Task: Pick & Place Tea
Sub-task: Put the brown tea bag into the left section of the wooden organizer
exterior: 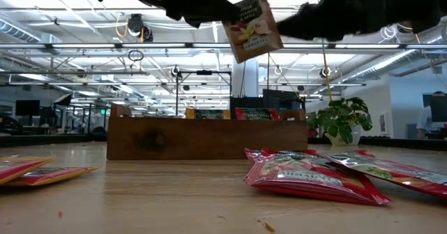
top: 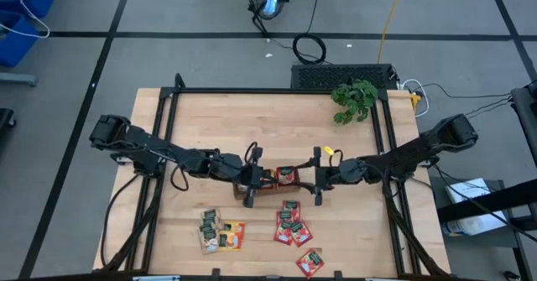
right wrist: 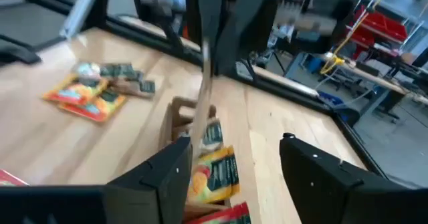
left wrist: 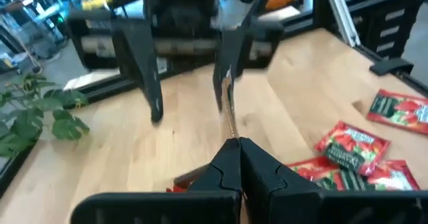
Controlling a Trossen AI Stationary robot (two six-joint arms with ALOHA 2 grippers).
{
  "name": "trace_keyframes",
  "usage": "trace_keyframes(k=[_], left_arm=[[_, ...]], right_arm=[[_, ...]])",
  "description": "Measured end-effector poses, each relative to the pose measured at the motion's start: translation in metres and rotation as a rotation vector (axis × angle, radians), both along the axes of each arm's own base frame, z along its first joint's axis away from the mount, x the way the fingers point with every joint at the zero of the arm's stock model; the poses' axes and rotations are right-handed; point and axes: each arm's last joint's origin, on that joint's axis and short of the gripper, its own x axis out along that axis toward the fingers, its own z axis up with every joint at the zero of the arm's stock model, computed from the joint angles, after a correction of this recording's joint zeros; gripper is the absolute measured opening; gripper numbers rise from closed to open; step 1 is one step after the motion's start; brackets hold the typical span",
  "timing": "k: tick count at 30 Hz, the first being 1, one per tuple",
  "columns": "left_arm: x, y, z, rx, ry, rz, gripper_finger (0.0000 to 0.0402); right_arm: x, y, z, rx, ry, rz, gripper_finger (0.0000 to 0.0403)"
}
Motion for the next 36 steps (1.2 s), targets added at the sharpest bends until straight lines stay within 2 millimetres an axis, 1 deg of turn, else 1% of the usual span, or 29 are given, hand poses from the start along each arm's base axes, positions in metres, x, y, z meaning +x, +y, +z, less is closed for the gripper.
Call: trace_keyframes(k=[2, 5, 10, 14, 16, 20, 23, 25, 28, 36], left_arm=[[0.0, 0.0, -0.001, 0.002, 0.008, 0.002, 0.0001], [0.0, 0.0, -0.001, 0.004, 0.014, 0.004, 0.0001], [-0.001, 0.001, -0.003, 0.015, 0.027, 0.023, 0.0001], [-0.001, 0.002, -0.003, 0.025, 0.034, 0.058, 0.0001], [-0.002, 0.001, -0.005, 0.03, 0.046, 0.056, 0.0001], [-0.003, -0.002, -0.005, 0.037, 0.056, 0.057, 0.0001], [-0.003, -0.002, -0.005, 0.037, 0.056, 0.058, 0.0001], [-0.003, -0.002, -0.005, 0.038, 0.055, 0.058, 0.0], [-0.003, -0.002, -0.005, 0.038, 0.053, 0.058, 0.0], [-0.002, -0.002, -0.004, 0.039, 0.043, 0.059, 0.0]], right_arm=[[-0.001, 0.001, 0.009, 0.02, -0.025, 0.005, 0.021], [0.007, 0.004, 0.022, 0.044, -0.003, 0.0, 0.0202], [0.038, 0.003, 0.031, 0.044, 0.176, -0.022, 0.0186], [0.057, 0.002, 0.039, 0.11, 0.222, 0.027, 0.0183], [0.062, 0.004, 0.041, 0.103, 0.24, 0.032, 0.0184], [0.062, 0.004, 0.047, 0.097, 0.251, 0.009, 0.0183], [0.062, 0.003, 0.049, 0.114, 0.291, -0.006, 0.0173], [0.061, 0.002, 0.046, 0.125, 0.328, -0.018, 0.0161], [0.061, 0.001, 0.048, 0.141, 0.324, -0.025, 0.0134], [0.06, 0.001, 0.045, 0.117, 0.353, -0.002, 0.0034]])
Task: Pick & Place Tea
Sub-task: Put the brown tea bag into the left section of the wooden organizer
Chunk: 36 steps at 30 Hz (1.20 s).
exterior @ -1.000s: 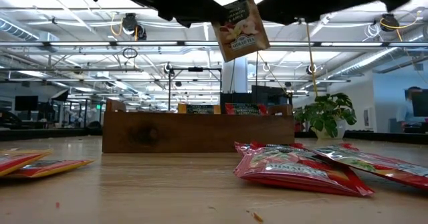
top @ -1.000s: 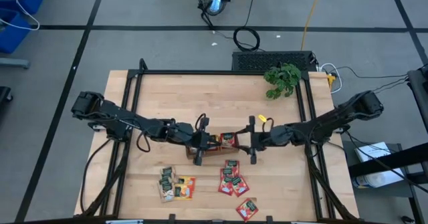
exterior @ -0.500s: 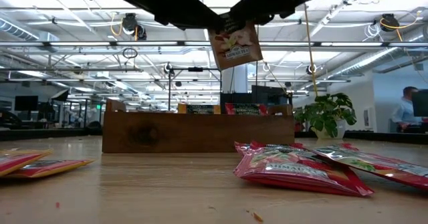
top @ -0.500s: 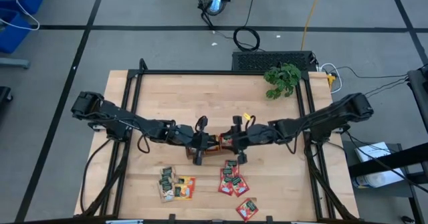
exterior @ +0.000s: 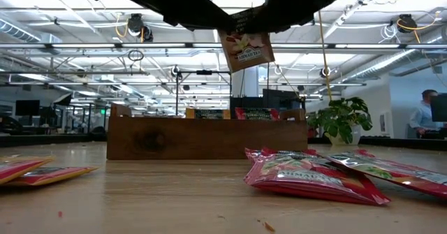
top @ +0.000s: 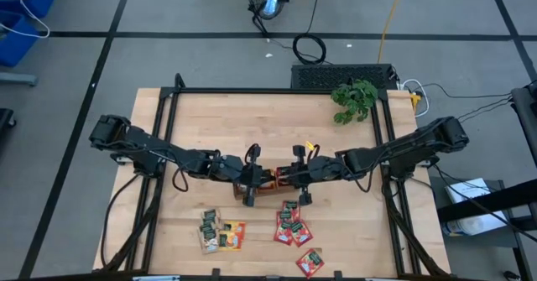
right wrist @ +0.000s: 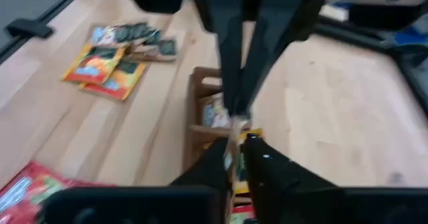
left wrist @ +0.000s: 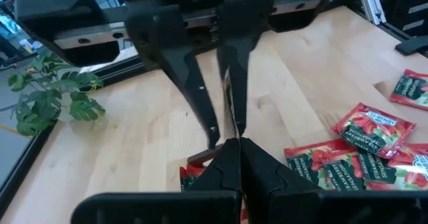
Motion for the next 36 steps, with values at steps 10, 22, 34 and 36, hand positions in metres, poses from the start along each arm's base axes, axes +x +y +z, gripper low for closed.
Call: trace_keyframes(k=[10, 22, 34, 36], left_arm=[[-0.009, -0.009, 0.005, 0.111, 0.022, -0.072, 0.003], [-0.094, -0.031, 0.069, 0.138, 0.014, 0.0, 0.0087], [-0.175, -0.005, 0.012, -0.039, -0.316, -0.048, 0.0087], [-0.182, 0.003, -0.001, -0.042, -0.36, 0.0, 0.0087]], right_arm=[[0.002, 0.0, 0.002, -0.005, -0.028, 0.031, 0.0001], [0.0, -0.003, 0.015, 0.045, -0.115, 0.125, 0.0], [-0.025, -0.035, -0.026, 0.166, -0.333, 0.193, 0.0], [-0.03, -0.04, -0.032, 0.181, -0.373, 0.191, 0.0]])
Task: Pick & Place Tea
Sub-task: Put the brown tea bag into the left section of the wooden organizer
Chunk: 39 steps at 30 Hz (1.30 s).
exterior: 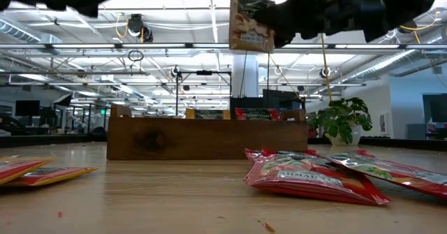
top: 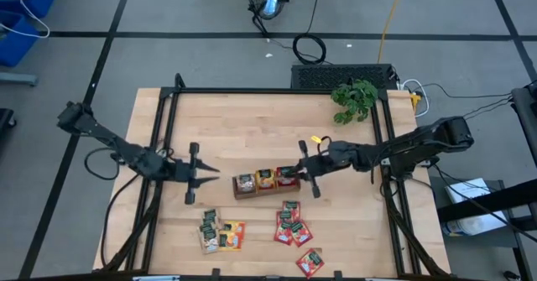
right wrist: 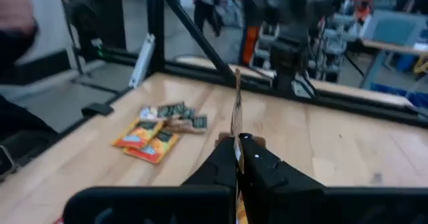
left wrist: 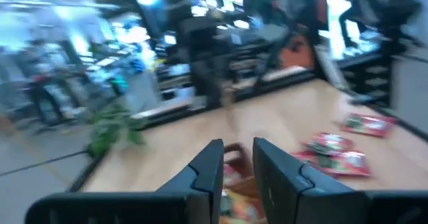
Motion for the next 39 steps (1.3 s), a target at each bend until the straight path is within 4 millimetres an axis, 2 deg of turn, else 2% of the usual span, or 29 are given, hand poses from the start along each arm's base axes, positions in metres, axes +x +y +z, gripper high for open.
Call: trace_keyframes(k=[5, 13, 17, 22, 30, 35, 39], left_arm=[[-0.007, 0.018, -0.016, 0.007, -0.057, 0.072, 0.0087], [-0.004, 0.035, -0.029, -0.012, -0.028, 0.004, 0.0088], [-0.005, 0.038, -0.038, -0.006, -0.001, 0.022, 0.0088], [-0.005, 0.039, -0.04, -0.025, 0.006, 0.024, 0.0088], [-0.005, 0.038, -0.041, -0.063, 0.011, -0.01, 0.0088], [-0.005, 0.037, -0.041, -0.08, 0.012, -0.021, 0.0088], [-0.005, 0.037, -0.041, -0.082, 0.014, -0.022, 0.0088]], right_arm=[[-0.005, -0.014, -0.003, 0.009, -0.061, 0.02, 0.0], [0.011, -0.033, -0.008, 0.033, -0.123, 0.084, 0.0], [0.033, -0.03, -0.013, 0.045, -0.073, 0.096, 0.0], [0.072, -0.017, -0.01, 0.059, -0.057, 0.13, 0.0], [0.119, -0.008, -0.033, 0.067, 0.039, 0.109, 0.0], [0.138, -0.011, -0.058, 0.1, 0.126, 0.088, 0.0], [0.143, -0.012, -0.067, 0.122, 0.146, 0.075, 0.0]])
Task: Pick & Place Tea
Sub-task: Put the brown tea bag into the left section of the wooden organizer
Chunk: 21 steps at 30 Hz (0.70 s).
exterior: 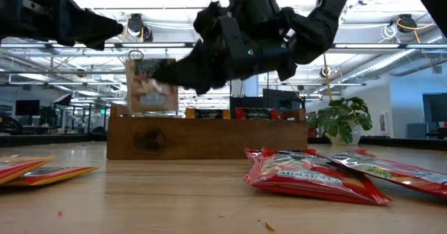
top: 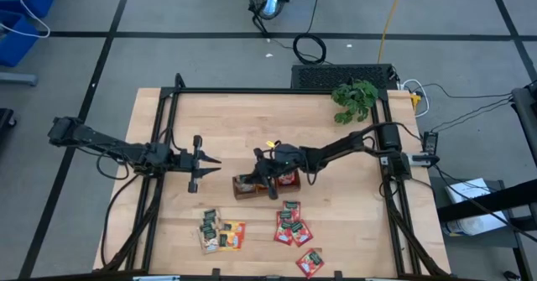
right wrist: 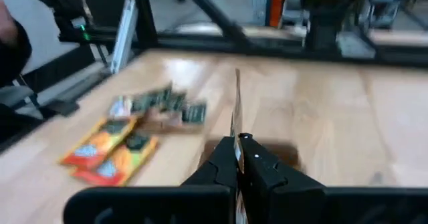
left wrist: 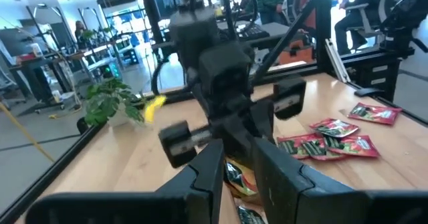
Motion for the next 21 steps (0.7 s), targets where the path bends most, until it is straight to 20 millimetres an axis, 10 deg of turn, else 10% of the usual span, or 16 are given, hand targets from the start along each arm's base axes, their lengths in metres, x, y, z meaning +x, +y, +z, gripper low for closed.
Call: trace_keyframes(k=[21], left_arm=[[0.0, 0.0, 0.0, 0.008, -0.003, 0.0, 0.0088]], right_arm=[[-0.003, 0.003, -0.028, 0.002, 0.125, -0.117, 0.0]])
